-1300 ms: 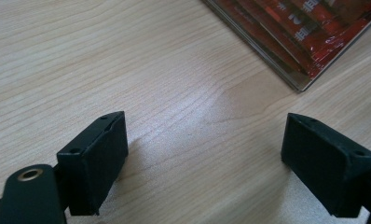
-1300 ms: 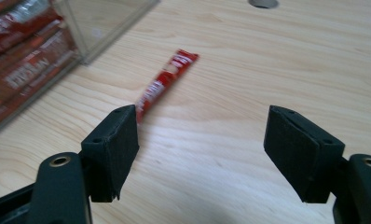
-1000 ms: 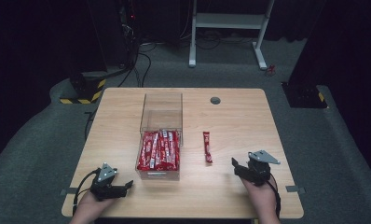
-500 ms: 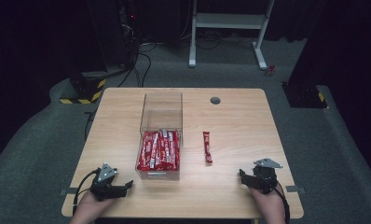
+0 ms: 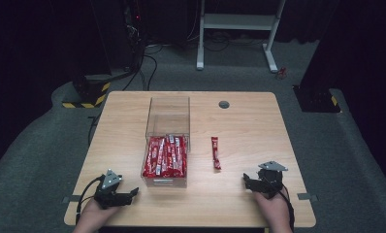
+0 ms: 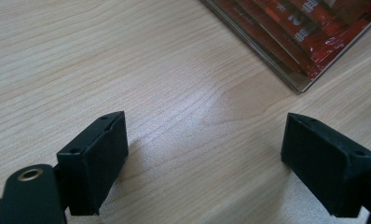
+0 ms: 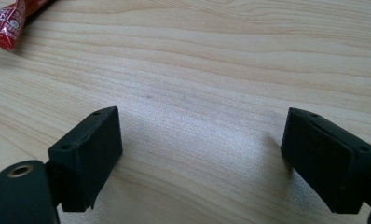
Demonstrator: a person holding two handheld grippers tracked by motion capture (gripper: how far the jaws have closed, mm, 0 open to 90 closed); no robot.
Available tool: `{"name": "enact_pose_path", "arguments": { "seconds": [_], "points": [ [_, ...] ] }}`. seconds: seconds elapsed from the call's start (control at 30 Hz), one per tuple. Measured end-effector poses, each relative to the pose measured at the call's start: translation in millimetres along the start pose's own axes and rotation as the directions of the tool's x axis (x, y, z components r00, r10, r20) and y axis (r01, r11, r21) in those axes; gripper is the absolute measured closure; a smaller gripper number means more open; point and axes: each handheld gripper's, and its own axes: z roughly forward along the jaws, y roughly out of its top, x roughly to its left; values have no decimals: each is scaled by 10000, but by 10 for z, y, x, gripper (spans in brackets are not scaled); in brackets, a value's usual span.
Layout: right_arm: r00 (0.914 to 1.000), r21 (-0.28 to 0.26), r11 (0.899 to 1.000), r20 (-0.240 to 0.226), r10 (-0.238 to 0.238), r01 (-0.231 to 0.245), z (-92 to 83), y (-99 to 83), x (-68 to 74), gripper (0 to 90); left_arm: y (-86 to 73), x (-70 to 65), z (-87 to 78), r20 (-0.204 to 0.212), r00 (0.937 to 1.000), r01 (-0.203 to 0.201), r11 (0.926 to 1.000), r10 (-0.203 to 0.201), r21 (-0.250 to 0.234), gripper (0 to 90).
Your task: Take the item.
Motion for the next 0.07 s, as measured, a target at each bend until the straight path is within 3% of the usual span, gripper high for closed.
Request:
{"name": "enact_pose_path", "arguments": {
  "seconds": [0.07],
  "points": [
    [10000, 20, 10000, 53, 27, -27, 3, 2, -1, 111, 0, 0, -1, -5, 10000, 1, 10000, -1, 1, 151]
  ]
}}
